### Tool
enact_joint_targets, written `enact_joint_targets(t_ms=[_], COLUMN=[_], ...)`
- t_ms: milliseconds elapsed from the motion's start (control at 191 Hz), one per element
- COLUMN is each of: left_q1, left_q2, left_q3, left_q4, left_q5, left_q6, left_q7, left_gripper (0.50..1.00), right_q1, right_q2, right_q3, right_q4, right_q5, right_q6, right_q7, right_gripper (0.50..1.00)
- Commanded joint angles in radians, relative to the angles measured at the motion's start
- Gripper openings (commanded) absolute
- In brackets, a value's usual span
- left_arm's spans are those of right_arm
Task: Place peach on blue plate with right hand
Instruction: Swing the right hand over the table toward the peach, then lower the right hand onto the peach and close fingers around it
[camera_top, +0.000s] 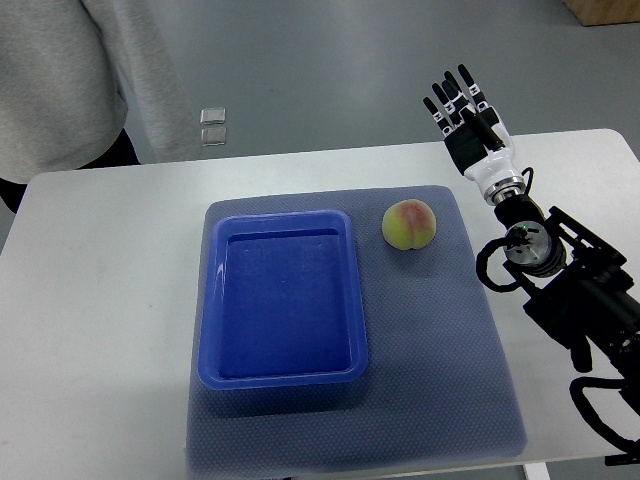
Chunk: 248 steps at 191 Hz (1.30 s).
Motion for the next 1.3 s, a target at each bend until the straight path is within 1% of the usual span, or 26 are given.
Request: enact_joint_targets(t_ms=[0,414,419,576,623,628,660,696,743,749,801,848,853,948,995,1000,1052,1105,1110,1168,1188,1194,1241,1246,1257,1293], left_q1=[0.0,0.0,0.0,0.0,0.0,0.0,0.0,0.0,0.0,0.0,0.0,0.0,0.0,0.0,0.0,0.0,0.0,0.0,0.0,0.0,0.0,0.0,0.0,0.0,0.0,0.0], left_q2=[0.0,0.0,0.0,0.0,0.0,0.0,0.0,0.0,0.0,0.0,0.0,0.0,0.0,0.0,0.0,0.0,0.0,0.0,0.0,0.0,0.0,0.0,0.0,0.0,0.0,0.0], left_q3=[0.0,0.0,0.0,0.0,0.0,0.0,0.0,0.0,0.0,0.0,0.0,0.0,0.0,0.0,0.0,0.0,0.0,0.0,-0.002,-0.002,-0.002,0.0,0.0,-0.002,-0.002,-0.002], left_q4=[0.0,0.002,0.002,0.003,0.003,0.003,0.003,0.003,0.003,0.002,0.002,0.002,0.002,0.002,0.002,0.002,0.003,0.003,0.002,0.002,0.002,0.002,0.002,0.003,0.003,0.003], left_q5=[-0.001,-0.001,-0.001,-0.003,-0.003,-0.003,-0.003,-0.003,-0.003,-0.003,-0.003,-0.003,-0.001,-0.003,-0.003,-0.003,-0.003,-0.003,-0.003,-0.003,-0.003,-0.003,-0.003,-0.003,-0.003,-0.003], left_q6=[0.0,0.001,0.0,0.001,0.001,0.0,0.001,0.0,0.0,0.0,0.0,0.0,0.0,0.0,0.0,0.0,0.0,0.0,0.0,0.0,0.0,0.0,0.0,0.0,0.0,0.0], left_q7=[0.0,0.0,0.0,0.0,0.0,0.0,0.0,0.0,0.0,0.0,0.0,0.0,0.0,0.0,0.0,0.0,0.0,0.0,0.0,0.0,0.0,0.0,0.0,0.0,0.0,0.0], left_gripper=[1.0,1.0,1.0,1.0,1.0,1.0,1.0,1.0,1.0,1.0,1.0,1.0,1.0,1.0,1.0,1.0,1.0,1.0,1.0,1.0,1.0,1.0,1.0,1.0,1.0,1.0], right_q1=[-0.001,0.021,0.037,0.103,0.104,0.137,0.16,0.185,0.185,0.226,0.269,0.269,0.312,0.392,0.392,0.436,0.479,0.479,0.52,0.559,0.574,0.581,0.581,0.608,0.613,0.613], right_q2=[0.0,-0.009,-0.023,-0.097,-0.097,-0.124,-0.141,-0.156,-0.156,-0.175,-0.189,-0.189,-0.201,-0.212,-0.212,-0.212,-0.21,-0.21,-0.209,-0.209,-0.209,-0.209,-0.209,-0.209,-0.209,-0.209], right_q3=[0.0,-0.008,-0.03,-0.164,-0.164,-0.231,-0.282,-0.33,-0.33,-0.406,-0.483,-0.483,-0.555,-0.693,-0.693,-0.769,-0.842,-0.842,-0.909,-0.979,-1.002,-1.014,-1.014,-1.061,-1.069,-1.069], right_q4=[0.001,0.002,0.001,0.002,0.002,0.001,0.001,0.001,0.001,0.001,0.001,0.001,0.001,0.002,0.002,0.002,0.004,0.004,0.007,0.008,0.01,0.011,0.011,0.026,0.031,0.031], right_q5=[0.0,-0.028,-0.052,-0.156,-0.156,-0.208,-0.25,-0.288,-0.288,-0.354,-0.423,-0.423,-0.487,-0.607,-0.607,-0.662,-0.704,-0.704,-0.733,-0.747,-0.749,-0.749,-0.749,-0.747,-0.747,-0.747], right_q6=[0.001,0.001,-0.002,-0.01,-0.01,-0.019,-0.024,-0.026,-0.026,-0.029,-0.029,-0.029,-0.024,-0.012,-0.012,-0.012,-0.009,-0.009,0.019,0.074,0.099,0.109,0.109,0.147,0.149,0.149], right_q7=[0.0,-0.003,-0.003,-0.005,-0.005,-0.018,-0.034,-0.044,-0.044,-0.055,-0.061,-0.061,-0.061,-0.072,-0.072,-0.099,-0.129,-0.129,-0.164,-0.215,-0.242,-0.258,-0.258,-0.331,-0.345,-0.345], right_gripper=[0.93,0.93,0.93,0.928,0.928,0.93,0.93,0.93,0.93,0.93,0.93,0.93,0.93,0.93,0.93,0.93,0.93,0.93,0.93,0.93,0.93,0.93,0.93,0.93,0.93,0.93])
